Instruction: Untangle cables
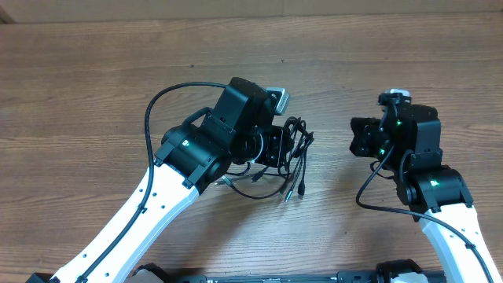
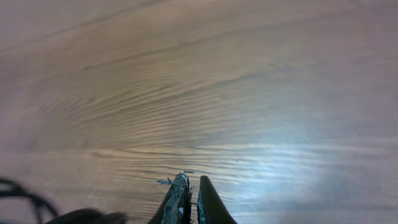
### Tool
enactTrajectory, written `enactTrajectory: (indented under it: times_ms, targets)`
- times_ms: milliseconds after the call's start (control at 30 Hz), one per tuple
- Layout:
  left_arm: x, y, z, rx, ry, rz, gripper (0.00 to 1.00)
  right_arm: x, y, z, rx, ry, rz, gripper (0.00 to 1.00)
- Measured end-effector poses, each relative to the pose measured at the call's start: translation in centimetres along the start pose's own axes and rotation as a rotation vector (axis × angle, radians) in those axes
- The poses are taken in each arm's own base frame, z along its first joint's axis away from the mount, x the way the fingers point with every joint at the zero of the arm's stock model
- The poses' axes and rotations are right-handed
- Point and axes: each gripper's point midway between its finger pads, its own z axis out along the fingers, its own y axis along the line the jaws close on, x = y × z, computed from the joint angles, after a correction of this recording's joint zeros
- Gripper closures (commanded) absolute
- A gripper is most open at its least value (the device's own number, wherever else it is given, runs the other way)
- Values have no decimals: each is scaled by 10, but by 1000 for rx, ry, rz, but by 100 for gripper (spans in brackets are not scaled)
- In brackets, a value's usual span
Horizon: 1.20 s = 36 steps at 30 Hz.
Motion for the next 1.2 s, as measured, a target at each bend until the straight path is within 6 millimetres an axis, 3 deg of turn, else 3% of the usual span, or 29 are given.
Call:
enactTrajectory:
  times_ms: [67,133,200,367,467,500,567,600,633,667,1067,1200]
  targets:
    - [0,0,0,-1,0,0,96,-2,-4,0,25,-9,23,93]
    - [0,0,0,-1,0,1,96,-2,0,0,0,-9,-18,78]
    - [0,0,0,-1,0,11,96,-2,11,0,-61,-3,-92,77]
    - [1,-1,0,6,4,86,96,9,50,-8,-297,23,-309,76]
    - [1,-1,0,8,7,149,96,24,89,-27,-573,16,-511,73]
    - [1,-2,0,10,7,166,96,26,93,-30,-606,12,-535,72]
    - [3,-4,0,25,13,198,96,30,104,-39,-696,-11,-614,60]
    - [4,-5,0,31,16,212,96,31,106,-40,-712,-16,-628,34]
    - [5,-7,0,44,22,234,96,32,110,-44,-742,-34,-671,17]
    - [6,-8,0,51,25,247,96,33,111,-45,-756,-39,-684,11]
    - [16,-18,-2,123,66,347,96,24,113,-45,-745,-127,-812,11]
    - [24,-22,-3,160,93,387,96,18,115,-45,-742,-157,-834,18]
